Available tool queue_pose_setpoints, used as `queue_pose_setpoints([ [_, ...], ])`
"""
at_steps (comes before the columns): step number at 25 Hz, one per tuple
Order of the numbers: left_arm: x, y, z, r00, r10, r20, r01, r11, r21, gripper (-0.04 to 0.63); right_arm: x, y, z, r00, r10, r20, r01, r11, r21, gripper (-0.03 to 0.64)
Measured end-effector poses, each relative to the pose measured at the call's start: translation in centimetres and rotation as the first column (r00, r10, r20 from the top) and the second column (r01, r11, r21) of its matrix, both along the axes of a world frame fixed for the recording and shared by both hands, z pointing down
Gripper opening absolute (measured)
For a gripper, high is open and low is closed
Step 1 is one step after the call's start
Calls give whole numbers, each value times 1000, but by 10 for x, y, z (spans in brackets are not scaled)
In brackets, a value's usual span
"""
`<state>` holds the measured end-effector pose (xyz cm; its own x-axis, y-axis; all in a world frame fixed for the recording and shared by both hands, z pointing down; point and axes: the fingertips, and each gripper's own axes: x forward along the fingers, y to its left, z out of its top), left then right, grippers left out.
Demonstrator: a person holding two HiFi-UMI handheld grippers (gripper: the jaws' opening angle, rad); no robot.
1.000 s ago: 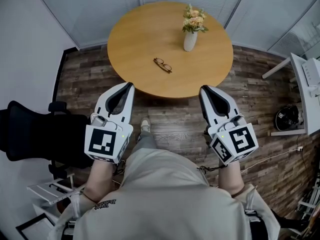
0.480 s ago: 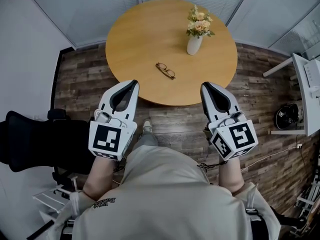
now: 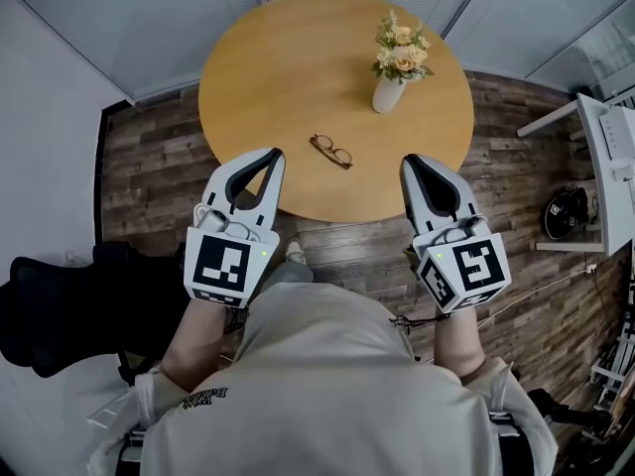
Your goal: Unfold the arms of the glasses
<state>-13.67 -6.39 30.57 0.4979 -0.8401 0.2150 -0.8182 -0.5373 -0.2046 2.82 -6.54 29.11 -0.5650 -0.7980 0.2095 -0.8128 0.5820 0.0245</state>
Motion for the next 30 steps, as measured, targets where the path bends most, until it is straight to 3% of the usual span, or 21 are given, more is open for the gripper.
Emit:
queue_pose_setpoints([
  [9, -6, -50, 19, 989, 141, 35, -140, 990, -13, 23, -12, -35, 14, 992, 125, -10, -126, 992, -20, 37],
  [17, 11, -67, 43, 968, 241, 69, -238, 970, -60, 23, -7, -47, 39, 982, 188, -18, -189, 978, -84, 37],
  [22, 17, -86, 64, 953, 254, 162, -246, 967, -67, 23, 2, -58, 55, 982, 186, -27, -188, 975, -119, 37],
  [28, 31, -100, 96, 928, 293, 228, -275, 955, -108, 23, 17, -68, 73, 986, 166, -21, -167, 973, -161, 37],
  [30, 38, -104, 106, 920, 324, 221, -303, 945, -124, 25, 19, -71, 78, 988, 151, -32, -155, 973, -171, 37],
])
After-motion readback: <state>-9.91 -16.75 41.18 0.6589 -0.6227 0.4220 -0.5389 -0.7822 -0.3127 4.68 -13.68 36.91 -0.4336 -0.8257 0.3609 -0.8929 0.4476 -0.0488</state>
